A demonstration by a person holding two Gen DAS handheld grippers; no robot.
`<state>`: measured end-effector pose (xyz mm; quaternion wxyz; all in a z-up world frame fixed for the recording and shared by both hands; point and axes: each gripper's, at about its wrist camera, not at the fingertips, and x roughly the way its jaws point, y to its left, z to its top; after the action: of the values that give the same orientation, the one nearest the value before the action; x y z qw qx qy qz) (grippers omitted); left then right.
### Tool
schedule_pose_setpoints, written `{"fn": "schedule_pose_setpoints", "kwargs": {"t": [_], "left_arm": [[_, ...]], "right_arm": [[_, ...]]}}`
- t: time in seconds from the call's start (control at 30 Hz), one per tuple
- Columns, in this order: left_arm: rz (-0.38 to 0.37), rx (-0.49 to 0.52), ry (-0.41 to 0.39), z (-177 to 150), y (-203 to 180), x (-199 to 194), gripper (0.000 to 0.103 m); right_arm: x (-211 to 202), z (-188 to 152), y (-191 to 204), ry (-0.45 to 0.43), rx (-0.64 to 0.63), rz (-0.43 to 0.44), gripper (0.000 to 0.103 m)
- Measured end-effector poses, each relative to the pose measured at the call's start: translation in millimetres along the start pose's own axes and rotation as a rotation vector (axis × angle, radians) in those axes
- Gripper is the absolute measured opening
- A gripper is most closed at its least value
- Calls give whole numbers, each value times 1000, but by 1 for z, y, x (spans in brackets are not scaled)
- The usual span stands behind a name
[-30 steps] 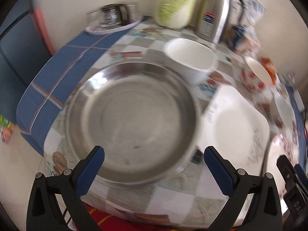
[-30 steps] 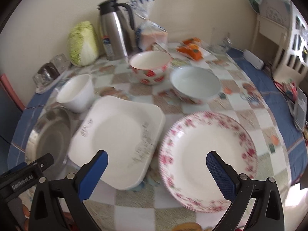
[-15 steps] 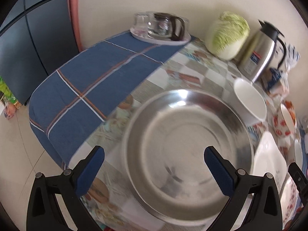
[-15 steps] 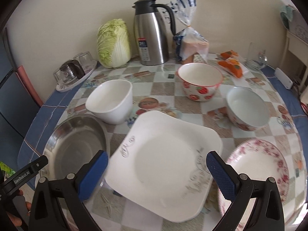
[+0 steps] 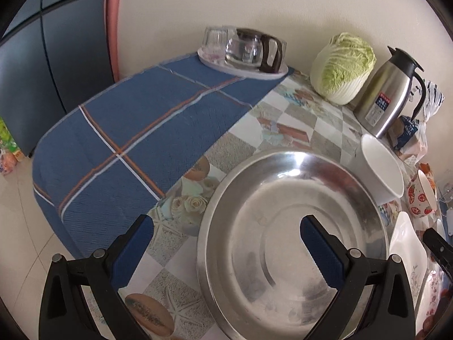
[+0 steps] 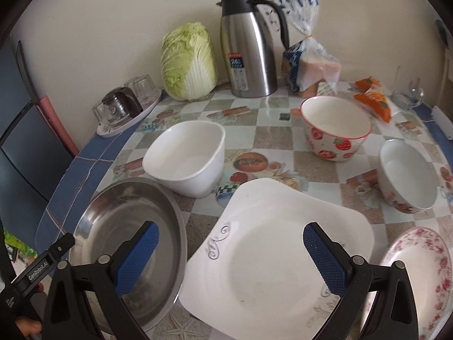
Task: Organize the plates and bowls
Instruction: 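Close the left gripper on the steel tray rim while the right gripper grips it too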
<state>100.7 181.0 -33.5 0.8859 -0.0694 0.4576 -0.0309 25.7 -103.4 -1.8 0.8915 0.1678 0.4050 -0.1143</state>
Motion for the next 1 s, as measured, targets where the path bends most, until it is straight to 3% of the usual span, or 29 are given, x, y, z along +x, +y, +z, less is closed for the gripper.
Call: {"fn": "schedule_pose_setpoints", "kwargs": {"t": [0.13,0.23,0.33,0.47,0.63,0.8,0.83,1.0], "left_arm": [[-30,-25,59,2,9,13,103],[-1,-12,69,2,9,18,103],[18,-14,75,3,12,22,100],[23,-29,99,5,17,31,80],[16,-28,121,3,16,40,74],[26,-2,118,7,11,43,64],[24,-2,117,7,11,44,63],[28,15,112,11,7,46,39]], "right_arm": [[13,1,9,43,-11,36,103],[21,1,18,55,-28,62,100],[27,2,28,60,-61,80,83],[39,3,34,78,-91,77,80],[52,5,35,103,-96,85,64],[63,6,30,134,-67,97,35],[65,6,29,136,-61,101,35],[66,7,32,122,-77,107,22]]}}
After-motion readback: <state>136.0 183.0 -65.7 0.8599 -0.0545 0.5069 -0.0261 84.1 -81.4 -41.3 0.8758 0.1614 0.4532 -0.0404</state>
